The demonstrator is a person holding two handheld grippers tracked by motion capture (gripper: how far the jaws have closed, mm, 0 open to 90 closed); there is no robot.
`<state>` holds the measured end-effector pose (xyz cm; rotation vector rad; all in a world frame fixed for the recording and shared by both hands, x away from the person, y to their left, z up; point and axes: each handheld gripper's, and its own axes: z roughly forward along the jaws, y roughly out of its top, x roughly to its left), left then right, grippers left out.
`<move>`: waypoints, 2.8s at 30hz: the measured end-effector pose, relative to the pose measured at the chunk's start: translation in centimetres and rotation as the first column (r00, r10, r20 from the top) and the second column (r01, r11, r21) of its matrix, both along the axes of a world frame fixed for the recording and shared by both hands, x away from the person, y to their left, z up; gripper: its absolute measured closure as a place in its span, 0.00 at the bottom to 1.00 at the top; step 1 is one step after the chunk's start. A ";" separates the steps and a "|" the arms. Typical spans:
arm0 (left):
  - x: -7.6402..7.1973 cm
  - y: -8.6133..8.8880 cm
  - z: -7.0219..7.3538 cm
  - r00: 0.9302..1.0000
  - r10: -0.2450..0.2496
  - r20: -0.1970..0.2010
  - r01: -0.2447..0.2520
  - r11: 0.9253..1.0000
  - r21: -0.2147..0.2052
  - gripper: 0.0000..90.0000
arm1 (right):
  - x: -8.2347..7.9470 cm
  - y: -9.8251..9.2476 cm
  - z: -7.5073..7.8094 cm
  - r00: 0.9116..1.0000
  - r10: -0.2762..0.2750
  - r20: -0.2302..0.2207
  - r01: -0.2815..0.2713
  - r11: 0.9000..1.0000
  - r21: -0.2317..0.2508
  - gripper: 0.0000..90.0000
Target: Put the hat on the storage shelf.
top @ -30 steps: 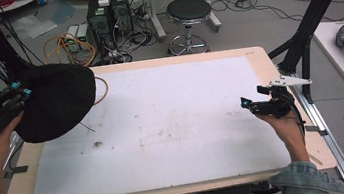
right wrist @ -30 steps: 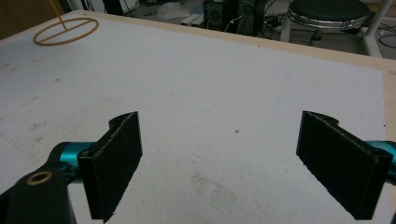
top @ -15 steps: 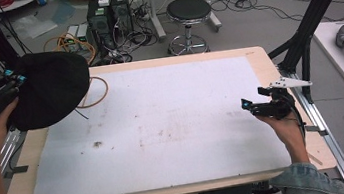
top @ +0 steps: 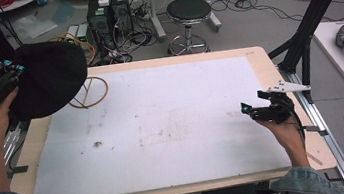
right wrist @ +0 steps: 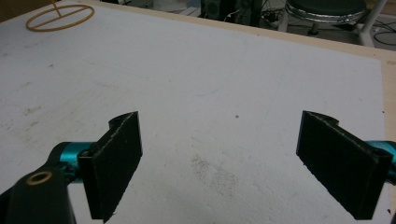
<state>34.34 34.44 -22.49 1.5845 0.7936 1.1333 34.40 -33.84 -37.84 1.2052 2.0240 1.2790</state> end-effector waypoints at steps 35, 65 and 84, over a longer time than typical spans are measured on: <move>4.3 -0.1 1.6 0.999 0.039 0.031 -0.038 0.999 -0.038 0.95 | -0.2 0.1 -0.7 1.000 0.008 -0.004 -0.008 1.000 -0.019 0.16; 5.4 1.1 2.8 0.990 0.119 0.074 -0.112 0.989 -0.095 0.95 | 0.0 0.2 -1.2 1.000 0.011 -0.025 -0.012 1.000 -0.029 0.16; 8.5 -0.2 0.8 0.992 0.125 0.021 -0.123 0.989 -0.087 0.95 | -0.1 0.1 -1.3 0.999 0.012 -0.030 -0.013 1.000 -0.028 0.16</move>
